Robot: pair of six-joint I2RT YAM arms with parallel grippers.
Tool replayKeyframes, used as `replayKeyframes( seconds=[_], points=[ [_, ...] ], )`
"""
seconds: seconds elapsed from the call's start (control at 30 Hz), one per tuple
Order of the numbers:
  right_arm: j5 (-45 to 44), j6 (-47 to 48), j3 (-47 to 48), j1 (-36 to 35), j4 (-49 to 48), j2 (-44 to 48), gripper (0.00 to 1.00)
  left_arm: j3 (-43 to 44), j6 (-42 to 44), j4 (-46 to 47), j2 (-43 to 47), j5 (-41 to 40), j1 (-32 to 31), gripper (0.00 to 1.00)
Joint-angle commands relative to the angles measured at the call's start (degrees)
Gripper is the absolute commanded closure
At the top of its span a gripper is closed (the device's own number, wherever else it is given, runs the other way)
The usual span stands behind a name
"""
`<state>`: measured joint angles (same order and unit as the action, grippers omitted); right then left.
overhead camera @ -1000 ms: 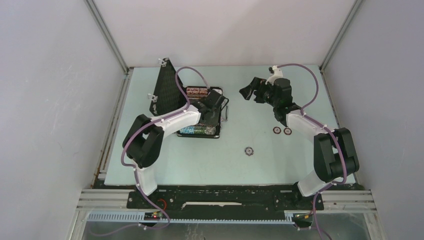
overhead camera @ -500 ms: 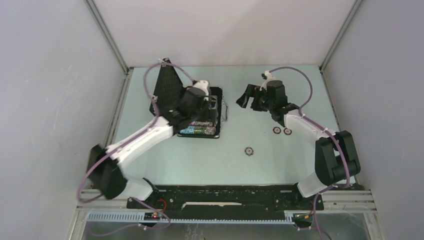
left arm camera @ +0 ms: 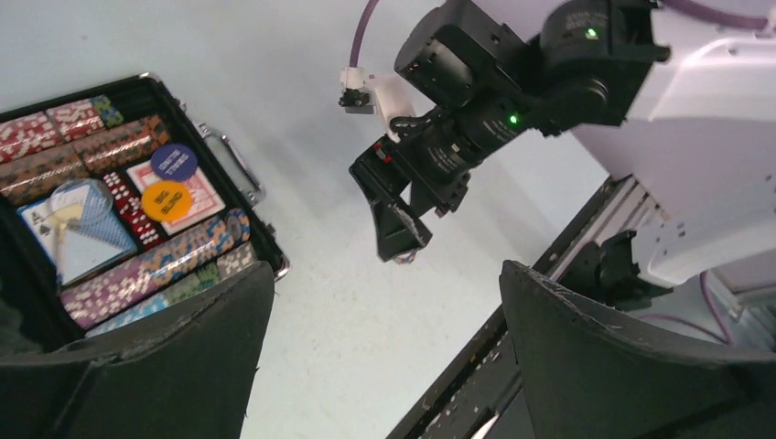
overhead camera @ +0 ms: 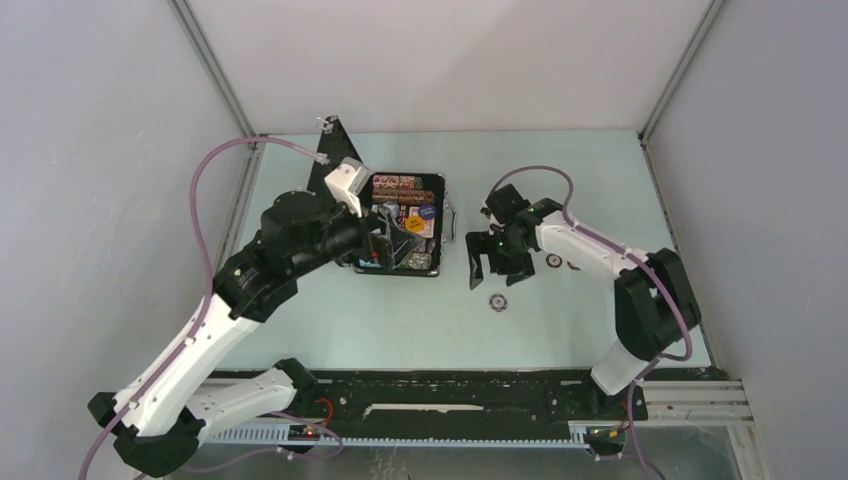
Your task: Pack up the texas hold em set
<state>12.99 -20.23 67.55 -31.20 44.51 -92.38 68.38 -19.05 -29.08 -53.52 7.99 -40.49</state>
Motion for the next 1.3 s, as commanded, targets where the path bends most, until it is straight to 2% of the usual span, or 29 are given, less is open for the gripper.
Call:
replayKeyframes(
  seconds=[0.0, 0.13, 0.37, 0.83, 1.1, 1.27],
  points=[
    [-3.88, 3.05, 3.15, -0.71, 11.57, -4.59, 0.0, -0.25, 5.71, -4.35, 3.31, -0.94, -0.29, 0.02],
    [-6.77, 3.71, 6.2, -0.96, 15.44, -10.04, 0.03, -3.34, 7.72, -3.86, 5.13, -3.27, -0.22, 0.02],
    [-7.91, 2.64, 7.71, -1.42, 15.93, -15.12, 0.08, -5.01, 9.15, -3.57, 5.29, -3.78, -0.25, 0.02],
    [-7.99, 1.06, 10.9, -3.39, 14.02, -22.43, 0.28, -5.75, 9.45, -3.09, 6.31, -3.27, -0.18, 0.02],
    [-9.1, 1.11, 10.85, -4.62, 13.99, -23.79, 0.48, -5.98, 9.56, -3.0, 5.82, -2.9, -0.1, 0.03],
    [-10.46, 0.48, 10.78, -5.8, 13.27, -24.05, 0.5, -6.17, 9.55, -2.83, 5.29, -3.37, -0.15, 0.03]
  ],
)
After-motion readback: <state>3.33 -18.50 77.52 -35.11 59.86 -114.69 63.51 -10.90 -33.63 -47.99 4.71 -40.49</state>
